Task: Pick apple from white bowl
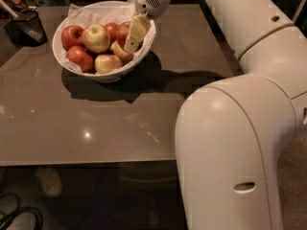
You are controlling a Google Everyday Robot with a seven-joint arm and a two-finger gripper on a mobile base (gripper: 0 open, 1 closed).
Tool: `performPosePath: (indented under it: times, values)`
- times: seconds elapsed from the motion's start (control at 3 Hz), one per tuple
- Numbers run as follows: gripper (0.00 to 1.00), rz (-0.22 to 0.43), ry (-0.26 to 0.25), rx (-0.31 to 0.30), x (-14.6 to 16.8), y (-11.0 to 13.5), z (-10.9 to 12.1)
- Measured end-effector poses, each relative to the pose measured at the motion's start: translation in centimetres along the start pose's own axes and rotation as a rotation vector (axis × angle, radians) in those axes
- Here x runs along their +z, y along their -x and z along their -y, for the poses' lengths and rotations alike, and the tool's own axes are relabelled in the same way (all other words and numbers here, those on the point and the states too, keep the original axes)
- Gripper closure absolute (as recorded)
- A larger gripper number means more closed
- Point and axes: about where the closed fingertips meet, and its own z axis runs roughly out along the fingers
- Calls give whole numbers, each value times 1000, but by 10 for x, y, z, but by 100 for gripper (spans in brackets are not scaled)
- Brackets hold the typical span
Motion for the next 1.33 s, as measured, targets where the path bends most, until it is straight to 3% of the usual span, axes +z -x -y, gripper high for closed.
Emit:
performPosePath:
  times: [0.33,1.0,1.33]
  values:
    - [100,68,-1,-53,-20,10,-11]
    - [100,248,39,-184,-56,32,-55]
    - [100,280,39,-239,-67,40,-81]
